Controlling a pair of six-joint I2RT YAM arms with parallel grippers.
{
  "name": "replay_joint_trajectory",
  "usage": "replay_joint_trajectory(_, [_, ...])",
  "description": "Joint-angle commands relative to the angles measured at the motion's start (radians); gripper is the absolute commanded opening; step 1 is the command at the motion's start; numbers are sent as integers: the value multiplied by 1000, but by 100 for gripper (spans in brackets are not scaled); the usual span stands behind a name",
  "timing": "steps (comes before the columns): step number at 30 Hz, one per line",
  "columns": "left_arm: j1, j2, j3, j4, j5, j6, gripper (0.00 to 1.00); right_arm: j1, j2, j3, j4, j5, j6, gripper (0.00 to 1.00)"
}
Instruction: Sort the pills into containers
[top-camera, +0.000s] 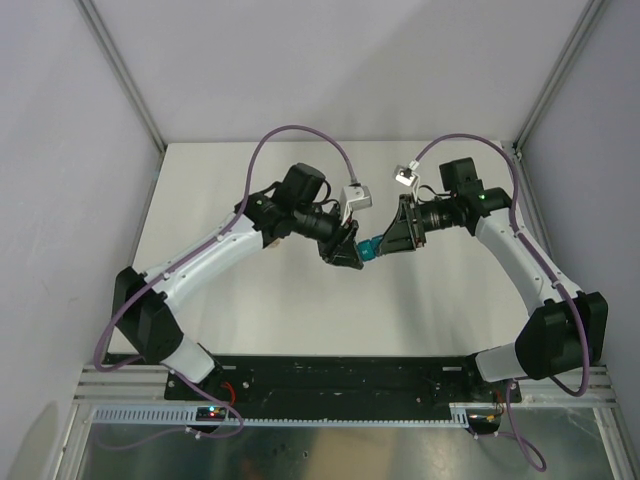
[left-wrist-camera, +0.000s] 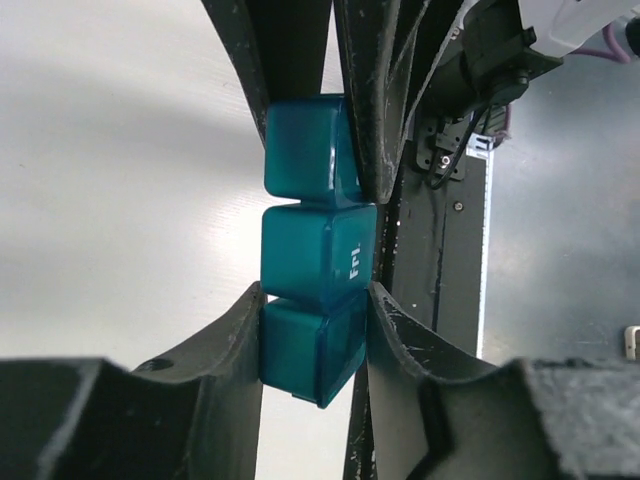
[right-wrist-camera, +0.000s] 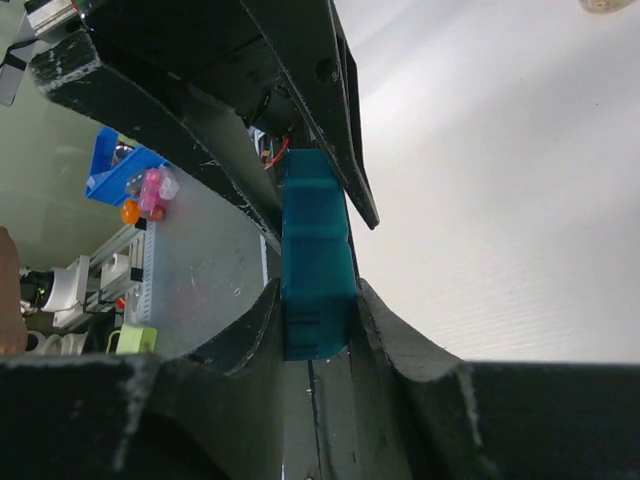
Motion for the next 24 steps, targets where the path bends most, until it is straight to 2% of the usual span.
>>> replay_joint_trajectory(1, [5, 15, 43, 0, 54, -10, 31, 3, -29, 38, 3, -4, -14, 0])
replay_joint_trajectory(7, [3, 25, 52, 0, 41, -22, 11, 3, -35, 39, 9, 1, -8, 0])
replay_joint_trajectory(9, [3, 28, 55, 1, 38, -28, 8, 4, -35, 39, 8, 3, -8, 0])
replay_joint_trajectory(10, [3, 27, 57, 0, 38, -31, 10, 4, -35, 38, 6, 4, -9, 0])
replay_joint_trajectory(12, [4, 24, 61, 0, 38, -33, 23, 5, -35, 39, 0, 7, -16, 0])
replay_joint_trajectory(15, [3, 14, 70, -1, 37, -33, 47, 9, -36, 39, -9, 12, -26, 0])
replay_joint_trajectory(17, [3, 11, 80, 0, 30, -36, 58, 11, -37, 39, -12, 13, -30, 0])
replay_joint_trajectory(21, [3, 21, 101, 0, 21, -45, 69, 18, -37, 38, -8, 15, -27, 0])
replay_joint_trajectory(24, [0, 33, 112, 0, 21, -51, 71, 22, -40, 38, -2, 15, -22, 0])
